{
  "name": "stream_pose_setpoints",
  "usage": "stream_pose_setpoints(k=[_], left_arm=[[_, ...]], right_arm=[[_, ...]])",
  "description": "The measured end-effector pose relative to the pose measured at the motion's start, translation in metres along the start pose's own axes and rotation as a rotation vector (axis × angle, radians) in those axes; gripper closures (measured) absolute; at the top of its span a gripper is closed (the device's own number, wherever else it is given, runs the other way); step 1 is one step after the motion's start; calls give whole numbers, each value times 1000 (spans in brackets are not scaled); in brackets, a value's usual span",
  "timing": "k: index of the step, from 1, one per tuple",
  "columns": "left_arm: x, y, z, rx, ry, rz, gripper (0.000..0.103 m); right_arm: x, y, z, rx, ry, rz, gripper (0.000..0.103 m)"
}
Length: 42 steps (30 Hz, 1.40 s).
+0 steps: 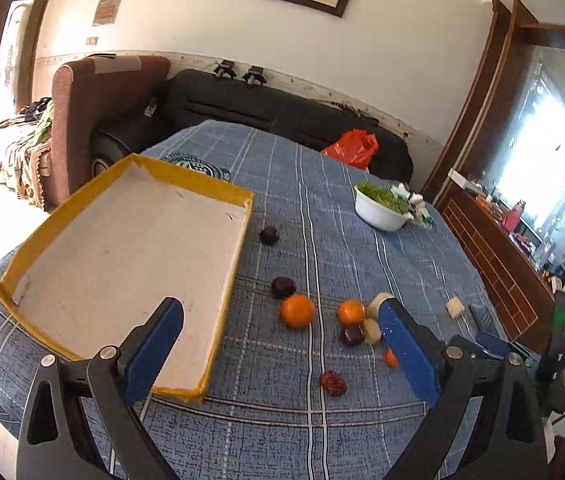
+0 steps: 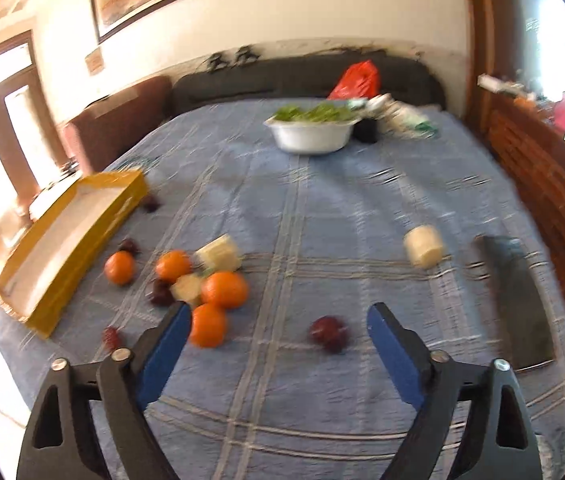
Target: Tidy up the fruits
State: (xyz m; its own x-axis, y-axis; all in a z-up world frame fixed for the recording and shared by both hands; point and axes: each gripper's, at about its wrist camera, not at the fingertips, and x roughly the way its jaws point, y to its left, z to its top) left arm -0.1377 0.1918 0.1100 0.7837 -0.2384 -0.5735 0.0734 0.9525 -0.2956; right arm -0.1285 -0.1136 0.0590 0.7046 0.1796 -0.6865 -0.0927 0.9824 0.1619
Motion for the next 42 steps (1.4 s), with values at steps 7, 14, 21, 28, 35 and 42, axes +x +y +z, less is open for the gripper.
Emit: stream_pose_setpoints(k=[7, 14, 21, 28, 35, 42], left_arm=[[42, -28, -41, 118, 175, -116, 47], [68, -40, -57, 189, 256, -117, 47], [87, -48, -64, 223, 312, -94, 47], [99, -48, -68, 221, 342, -63, 47], [104, -55, -72, 261, 328, -7, 47], [105, -66, -79, 318, 307, 31, 39]], right_arm=[[42, 35, -14, -65, 108, 84, 32], [59, 33, -16, -43, 148, 119, 47], [70, 28, -13, -11, 178, 144, 55], [72, 23, -13, 15, 177, 163, 55], [72, 22, -14, 20, 176, 167, 55], [73, 23, -14, 21, 174, 168, 55]])
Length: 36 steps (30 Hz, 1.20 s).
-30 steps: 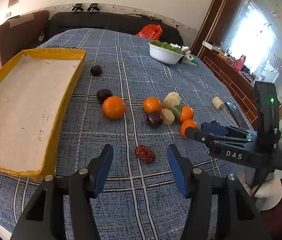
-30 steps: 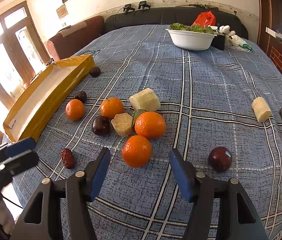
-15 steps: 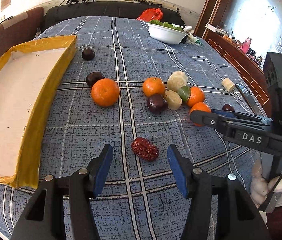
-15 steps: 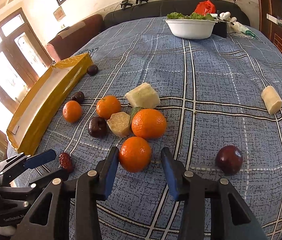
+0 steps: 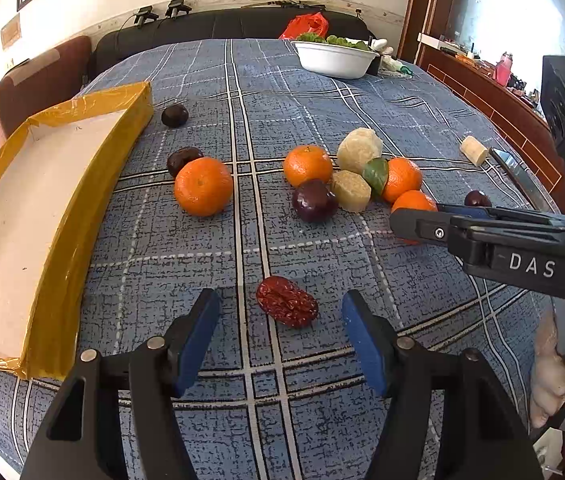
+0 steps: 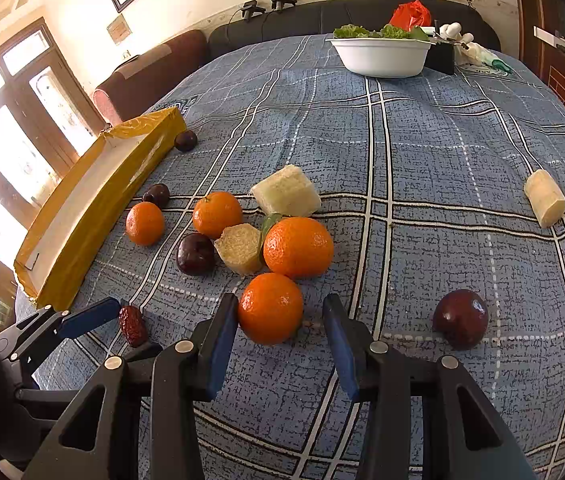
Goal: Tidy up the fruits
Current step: 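Lower the left tool onto the red date and close its fingers, then carry the red date into the yellow tray and open the left tool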
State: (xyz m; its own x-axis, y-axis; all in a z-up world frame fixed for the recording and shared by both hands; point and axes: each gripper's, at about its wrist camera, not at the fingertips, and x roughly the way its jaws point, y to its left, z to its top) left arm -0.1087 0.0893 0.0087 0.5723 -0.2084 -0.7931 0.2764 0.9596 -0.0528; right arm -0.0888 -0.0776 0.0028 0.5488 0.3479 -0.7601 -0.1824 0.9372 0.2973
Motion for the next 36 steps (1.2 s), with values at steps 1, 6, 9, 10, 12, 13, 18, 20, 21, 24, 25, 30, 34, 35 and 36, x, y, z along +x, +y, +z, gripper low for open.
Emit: stream_pose_setpoints(k=[1, 6, 9, 10, 12, 13, 18, 20, 21, 24, 25, 30, 34, 35, 36], left_arm=[[0, -1, 0, 7, -2, 6, 38], [0, -3, -2, 11, -8, 10, 38], [-1, -3, -3, 9, -13, 10, 38], [-1, -3, -3, 10, -15, 11, 38], [-2, -4, -4, 9, -20, 24, 41], [-3, -4, -5, 11, -27, 40, 53], [-11, 4, -9, -21, -39, -11, 76], [-15, 9, -9, -41, -45, -26, 76], [-20, 13, -10, -53, -54, -29, 76], [-37, 31, -9, -108, -94, -48, 76], [-44, 39, -8, -132, -110, -52, 76], [-76, 77, -6, -216, -194, -29, 76], [-102, 119, -10, -286, -253, 45, 76], [-105, 129, -10, -301, -259, 69, 76], [-108, 144, -10, -323, -262, 108, 76]], right_arm=[[0, 0, 0, 0, 0, 0, 55], [0, 0, 0, -1, 0, 0, 55], [0, 1, 0, -1, 0, -1, 55], [0, 0, 0, -2, -1, -1, 55], [0, 0, 0, -2, -1, -1, 55], [0, 0, 0, -3, -1, -4, 55], [-1, 7, 0, -19, -3, -45, 61], [-3, 11, -1, -33, -8, -50, 69], [-4, 13, -3, -36, -8, -61, 69], [-10, 20, -8, -36, -3, -53, 69], [-14, 24, -9, -42, -7, -55, 69], [-35, 57, -3, -99, -48, -27, 68], [-35, 105, 10, -169, -52, 37, 68], [-33, 114, 11, -180, -47, 53, 68], [-27, 131, 16, -198, -34, 85, 68]])
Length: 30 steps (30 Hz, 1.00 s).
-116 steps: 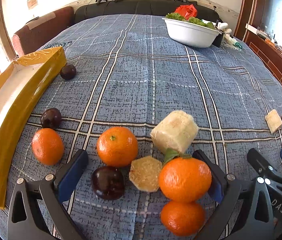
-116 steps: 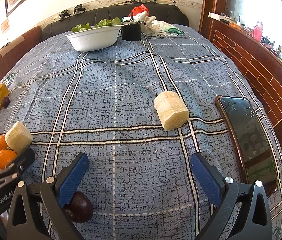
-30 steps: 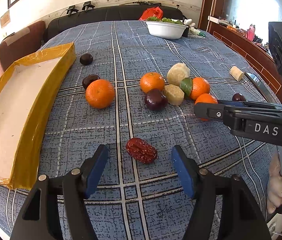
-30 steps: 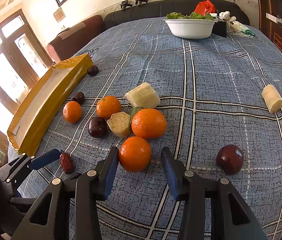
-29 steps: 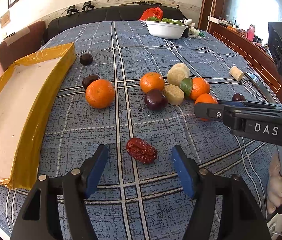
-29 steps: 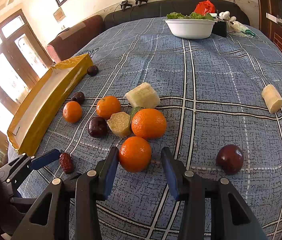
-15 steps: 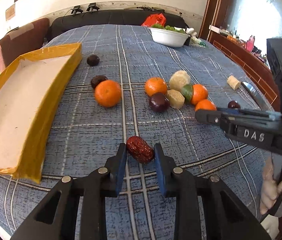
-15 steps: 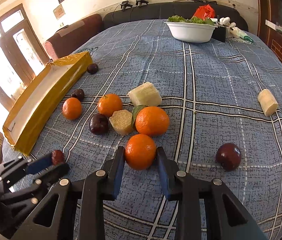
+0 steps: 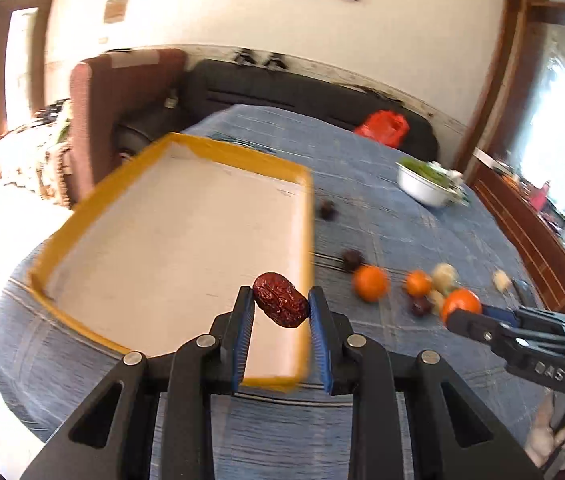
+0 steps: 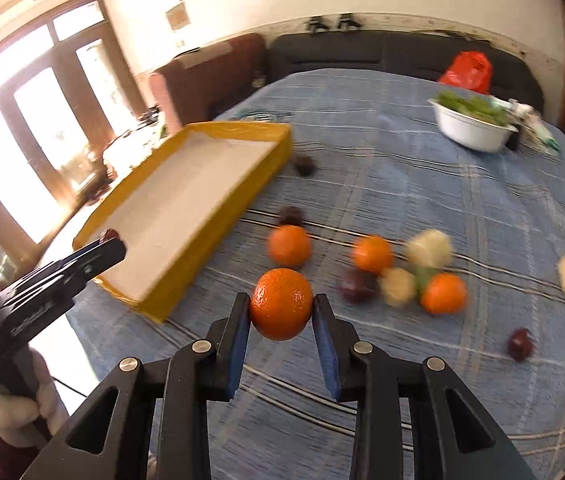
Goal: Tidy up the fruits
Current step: 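Carry the red date into the yellow tray and open the left tool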
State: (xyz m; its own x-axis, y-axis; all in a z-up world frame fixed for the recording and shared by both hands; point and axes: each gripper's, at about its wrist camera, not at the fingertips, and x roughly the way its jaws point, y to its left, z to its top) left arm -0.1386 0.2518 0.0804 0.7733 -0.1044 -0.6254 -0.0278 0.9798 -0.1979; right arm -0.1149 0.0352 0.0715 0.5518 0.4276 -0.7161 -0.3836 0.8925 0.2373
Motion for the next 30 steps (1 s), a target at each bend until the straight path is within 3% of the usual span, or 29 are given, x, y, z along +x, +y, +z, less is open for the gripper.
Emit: stream_pose_setpoints(k=[7, 12, 15, 17, 21, 23, 25, 30], left_arm=[[19, 63, 20, -51, 25, 143, 76], [29, 93, 22, -124, 55, 156, 76], [29, 105, 19, -161, 63, 131, 74], [28, 110, 17, -192, 66, 116, 61], [12, 117, 17, -247, 47, 124, 49], [0, 121, 17, -287, 20, 131, 38], [-14, 122, 16, -313, -9, 133, 33], [-31, 104, 19, -328, -36, 109, 29]], right_arm=[[53, 89, 28, -104, 58, 135, 68], [91, 134, 32, -187, 101, 135, 68], [109, 142, 32, -197, 133, 127, 68], [116, 143, 30, -200, 142, 122, 67], [119, 143, 31, -193, 145, 127, 66], [112, 142, 30, -194, 132, 125, 64], [101, 140, 30, -190, 113, 131, 60], [70, 122, 28, -154, 51, 141, 48]])
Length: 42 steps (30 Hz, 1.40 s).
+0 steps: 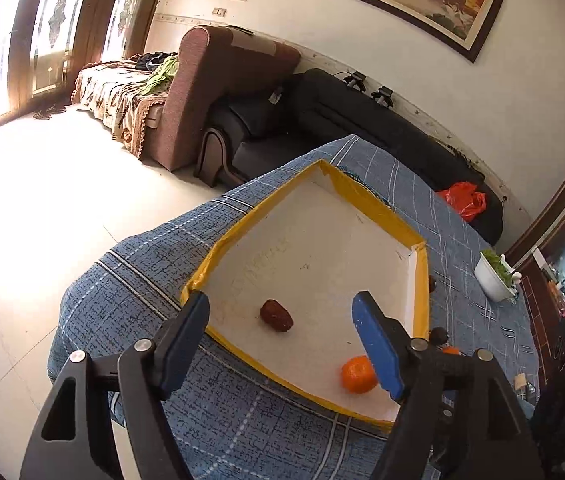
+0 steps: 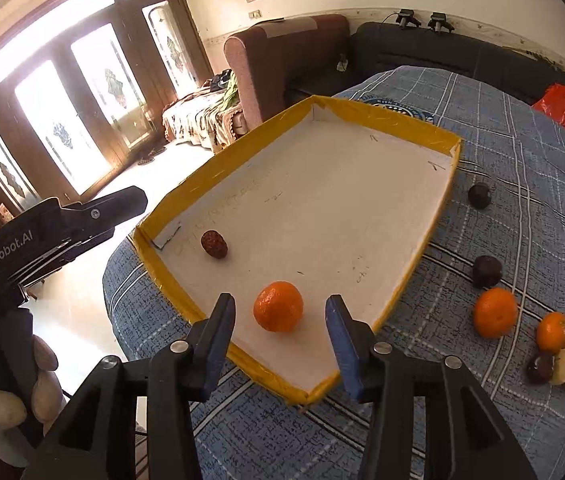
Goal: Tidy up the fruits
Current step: 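Carry the red date into the yellow tray and open the left tool, then grasp a mandarin orange with the left tool while the right tool grasps another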
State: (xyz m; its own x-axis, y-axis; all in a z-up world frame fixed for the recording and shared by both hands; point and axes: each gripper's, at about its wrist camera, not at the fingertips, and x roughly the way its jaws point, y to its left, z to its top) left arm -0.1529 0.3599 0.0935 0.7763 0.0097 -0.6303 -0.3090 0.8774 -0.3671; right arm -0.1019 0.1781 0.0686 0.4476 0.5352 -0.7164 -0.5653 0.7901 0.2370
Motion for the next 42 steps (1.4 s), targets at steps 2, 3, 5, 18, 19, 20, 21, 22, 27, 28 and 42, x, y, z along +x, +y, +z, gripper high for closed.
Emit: stream_pose_setpoints(k=[2, 3, 5, 18, 19, 20, 21, 22, 27, 28, 42], left_arm=[[-3, -16, -3, 24, -3, -19, 28], [-2, -24, -3, 36, -1, -26, 27], [1, -42, -6, 67, 5, -48, 26], [33, -142, -50, 263, 122, -193, 25], [38, -150, -54, 274, 142, -207, 25], [43, -155, -57, 284, 158, -217, 25], [48, -161, -60, 294, 173, -224, 25], [54, -168, -63, 306, 187, -229, 25], [87, -191, -72, 367, 233, -230, 25], [95, -196, -74, 380, 243, -229, 25], [142, -222, -89, 532, 239, -151, 37]], right_arm=[[-15, -13, -8, 32, -21, -7, 47], [-23, -23, -13, 56, -30, -11, 47], [-33, -37, -21, 96, -42, -23, 47], [-127, -210, -78, 404, -139, -245, 45], [-131, -215, -79, 414, -143, -257, 45], [-133, -222, -81, 423, -146, -266, 45], [-134, -227, -82, 432, -147, -270, 45], [-134, -231, -82, 439, -146, -271, 45], [-115, -235, -80, 449, -120, -254, 45], [-110, -236, -80, 449, -113, -247, 45], [-79, -245, -85, 466, -81, -168, 45]])
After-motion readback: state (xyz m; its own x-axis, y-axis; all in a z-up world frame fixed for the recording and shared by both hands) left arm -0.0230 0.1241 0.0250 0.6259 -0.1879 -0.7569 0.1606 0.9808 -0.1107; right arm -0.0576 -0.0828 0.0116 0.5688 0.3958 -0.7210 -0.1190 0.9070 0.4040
